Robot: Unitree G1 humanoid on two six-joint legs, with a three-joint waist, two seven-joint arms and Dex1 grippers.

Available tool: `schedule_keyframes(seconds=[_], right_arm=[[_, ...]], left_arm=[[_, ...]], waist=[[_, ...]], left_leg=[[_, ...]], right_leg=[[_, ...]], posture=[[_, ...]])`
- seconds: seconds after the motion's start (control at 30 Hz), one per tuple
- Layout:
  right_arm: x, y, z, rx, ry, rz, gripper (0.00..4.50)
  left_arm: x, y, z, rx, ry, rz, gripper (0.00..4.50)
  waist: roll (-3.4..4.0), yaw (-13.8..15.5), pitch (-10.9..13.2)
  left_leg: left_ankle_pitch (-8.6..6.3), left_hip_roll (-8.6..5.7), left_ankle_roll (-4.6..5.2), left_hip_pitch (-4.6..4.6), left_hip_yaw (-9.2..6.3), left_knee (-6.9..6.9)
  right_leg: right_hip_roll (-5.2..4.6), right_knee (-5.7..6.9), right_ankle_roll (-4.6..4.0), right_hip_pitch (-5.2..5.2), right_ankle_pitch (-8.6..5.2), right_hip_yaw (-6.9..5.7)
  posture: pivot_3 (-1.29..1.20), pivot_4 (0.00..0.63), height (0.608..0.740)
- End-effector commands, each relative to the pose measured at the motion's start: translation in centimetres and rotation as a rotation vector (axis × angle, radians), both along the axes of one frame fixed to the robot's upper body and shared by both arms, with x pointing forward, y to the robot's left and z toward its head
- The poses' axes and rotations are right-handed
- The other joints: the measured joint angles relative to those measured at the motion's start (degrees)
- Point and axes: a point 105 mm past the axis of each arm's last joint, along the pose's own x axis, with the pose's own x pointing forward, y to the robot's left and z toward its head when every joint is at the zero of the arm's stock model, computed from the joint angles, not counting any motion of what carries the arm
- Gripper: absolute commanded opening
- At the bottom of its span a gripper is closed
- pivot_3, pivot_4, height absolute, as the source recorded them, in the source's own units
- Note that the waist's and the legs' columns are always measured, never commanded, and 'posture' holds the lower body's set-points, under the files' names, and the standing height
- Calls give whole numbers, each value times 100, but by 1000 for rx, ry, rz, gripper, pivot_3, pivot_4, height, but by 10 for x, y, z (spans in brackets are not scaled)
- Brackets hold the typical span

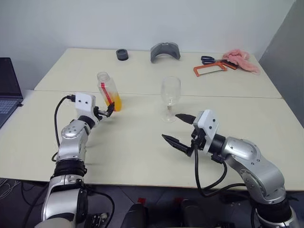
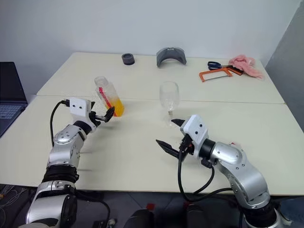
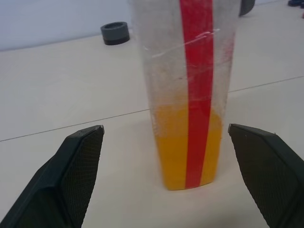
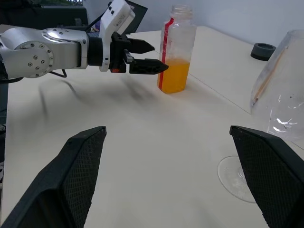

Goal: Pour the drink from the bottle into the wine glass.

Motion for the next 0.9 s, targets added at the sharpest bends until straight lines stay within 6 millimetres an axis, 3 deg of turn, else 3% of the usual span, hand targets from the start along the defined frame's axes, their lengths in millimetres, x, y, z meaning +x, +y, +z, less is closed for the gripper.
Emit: schedule_keyframes(seconds=[0.03,0.63,0.73,0.9], right_arm=[[-7,5,14,13,-59,31,4450],[-6,10,42,83,-128,68,4450],[-6,10,42,83,-129,67,4500],[-5,10,42,82,-129,58,4500]], left_arm=[[4,-3,14,23,-51,-16,4500],[24,-16,37,-10,-87,-40,4500],[26,-18,40,-18,-92,-51,3921],[27,-20,40,-44,-89,-61,2412]], waist=[[0,-1,0],[-3,2,2],[-4,2,3],[-4,1,3]], left_leg=[[0,0,0,0,0,0],[0,-1,0,-3,-3,0],[0,-2,0,-4,-3,0],[0,-1,0,-4,-3,1]], right_leg=[[0,0,0,0,0,0],[-1,0,0,0,0,-5],[-1,0,0,0,0,-6],[-1,0,0,-1,0,-5]], posture=[[0,150,740],[0,150,740],[0,150,740],[0,150,740]])
